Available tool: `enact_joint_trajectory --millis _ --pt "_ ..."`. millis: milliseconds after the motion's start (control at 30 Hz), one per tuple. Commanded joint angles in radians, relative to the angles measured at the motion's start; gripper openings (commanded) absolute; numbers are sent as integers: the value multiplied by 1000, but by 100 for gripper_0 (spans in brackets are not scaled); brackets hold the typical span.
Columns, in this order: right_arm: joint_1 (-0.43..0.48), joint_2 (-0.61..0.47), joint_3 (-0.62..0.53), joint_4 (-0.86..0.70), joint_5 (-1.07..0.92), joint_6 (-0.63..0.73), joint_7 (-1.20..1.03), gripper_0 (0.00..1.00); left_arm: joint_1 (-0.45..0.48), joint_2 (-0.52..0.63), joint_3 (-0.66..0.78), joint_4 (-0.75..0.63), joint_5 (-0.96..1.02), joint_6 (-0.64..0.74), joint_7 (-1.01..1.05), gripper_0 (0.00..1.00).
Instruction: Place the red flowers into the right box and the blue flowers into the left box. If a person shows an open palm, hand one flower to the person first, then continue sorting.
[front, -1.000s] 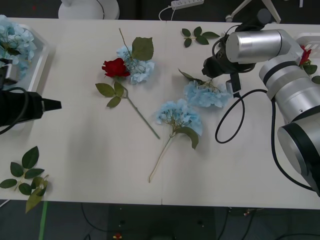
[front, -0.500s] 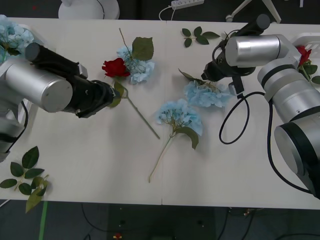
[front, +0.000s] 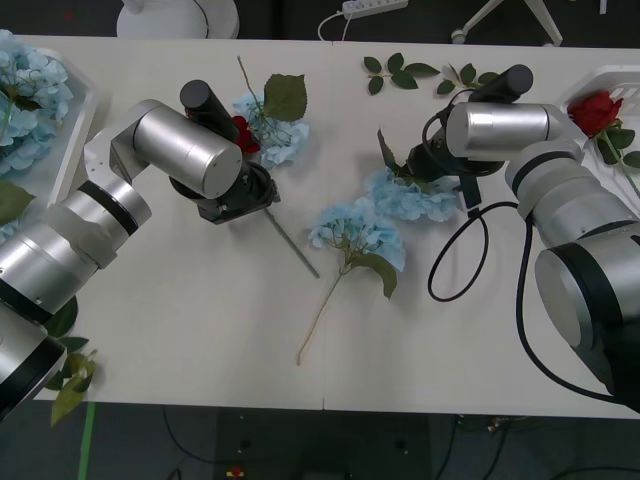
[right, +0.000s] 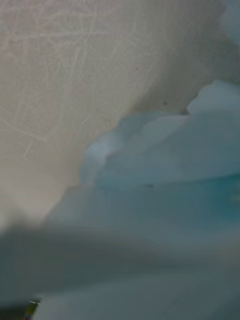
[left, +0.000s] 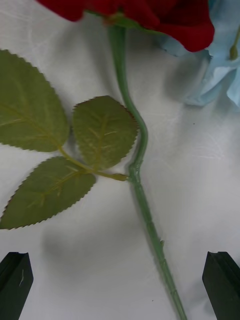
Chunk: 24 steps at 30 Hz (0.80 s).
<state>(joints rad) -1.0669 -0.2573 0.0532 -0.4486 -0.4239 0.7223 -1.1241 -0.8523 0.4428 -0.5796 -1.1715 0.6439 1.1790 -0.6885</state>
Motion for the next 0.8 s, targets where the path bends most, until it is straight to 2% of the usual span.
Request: enact_joint_trajectory --millis 33,367,400,433,533,600,733,800 --pt "-47 38 -26 19 20 -40 -13 100 -80 -50 -52 47 -3 -52 3 100" --pt "-47 47 -49 38 30 -44 9 99 -165 -115 -164 177 -15 -36 -66 100" --pt "-47 49 -50 41 31 -47 12 87 -169 -124 -174 200 -18 -38 -85 100" --pt "-47 50 -50 47 33 -52 13 70 -171 -131 -175 219 -20 -41 -97 100" --pt "-47 53 -52 73 33 -77 20 42 -172 -153 -175 260 -38 -53 -106 100" --pt "-47 58 -52 88 34 -96 26 30 -172 -170 -177 297 -53 -67 -126 100" --pt "-47 67 -53 117 39 -119 41 14 -172 -187 -186 346 -70 -75 -184 100" --pt "-47 70 -53 127 42 -133 49 3 -172 -187 -186 355 -70 -76 -195 100"
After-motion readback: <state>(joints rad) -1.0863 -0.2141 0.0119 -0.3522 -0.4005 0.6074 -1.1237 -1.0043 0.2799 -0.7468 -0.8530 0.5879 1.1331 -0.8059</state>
